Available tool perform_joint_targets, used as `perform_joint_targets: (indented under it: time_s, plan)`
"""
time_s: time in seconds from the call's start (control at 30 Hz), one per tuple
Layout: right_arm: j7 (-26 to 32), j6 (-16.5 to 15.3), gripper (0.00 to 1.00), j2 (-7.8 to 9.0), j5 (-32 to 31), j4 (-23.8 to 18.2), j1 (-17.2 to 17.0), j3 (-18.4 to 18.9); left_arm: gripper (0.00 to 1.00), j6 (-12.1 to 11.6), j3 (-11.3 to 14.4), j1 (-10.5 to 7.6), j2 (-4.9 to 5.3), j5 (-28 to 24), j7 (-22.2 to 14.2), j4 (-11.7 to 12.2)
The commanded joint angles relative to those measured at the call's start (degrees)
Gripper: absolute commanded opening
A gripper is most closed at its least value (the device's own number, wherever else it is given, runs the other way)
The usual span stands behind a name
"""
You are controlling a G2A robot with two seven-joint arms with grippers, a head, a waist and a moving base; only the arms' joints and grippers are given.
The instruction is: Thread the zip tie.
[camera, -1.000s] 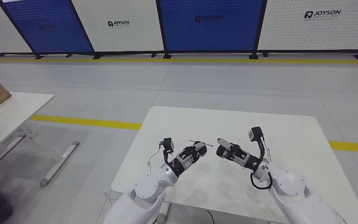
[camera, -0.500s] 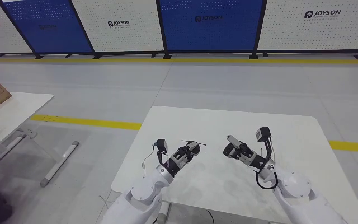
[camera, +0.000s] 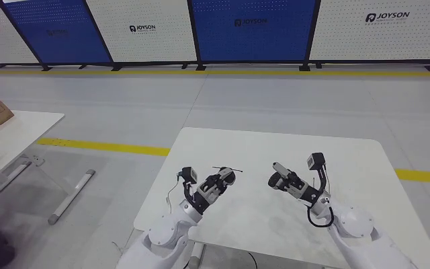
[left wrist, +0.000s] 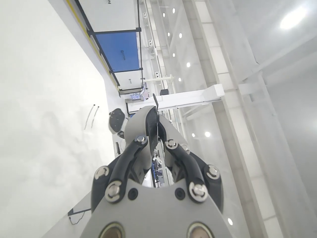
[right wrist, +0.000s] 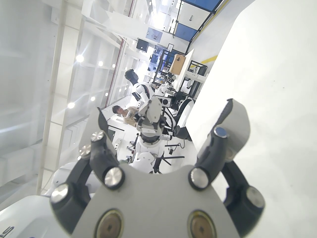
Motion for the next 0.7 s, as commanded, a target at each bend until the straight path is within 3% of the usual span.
perform_joint_targets:
  time_s: [0.0, 0.13, 0.2, 0.5, 0.67]
  plan:
    - [0.0, 0.0, 1.00, 0.00, 0.0, 0.0, 0.0, 0.0, 0.00, -0.8, -1.7, 2.02, 0.25, -0.5, -0.7, -3.4]
    - [0.0, 0.0, 1.00, 0.00, 0.0, 0.0, 0.0, 0.0, 0.00, -2.0, -4.3, 5.13, 0.57, -1.4, -1.4, -8.8]
    - [0.0, 0.0, 1.00, 0.00, 0.0, 0.0, 0.0, 0.0, 0.00, -2.2, -4.9, 5.99, 0.64, -1.5, -1.6, -10.1]
    - [0.0, 0.0, 1.00, 0.00, 0.0, 0.0, 0.0, 0.0, 0.00, -2.2, -4.9, 5.99, 0.64, -1.5, -1.6, -10.1]
    - [0.0, 0.0, 1.00, 0.00, 0.0, 0.0, 0.0, 0.0, 0.00, 0.2, -3.2, 3.65, 0.44, -0.3, -0.3, -7.0]
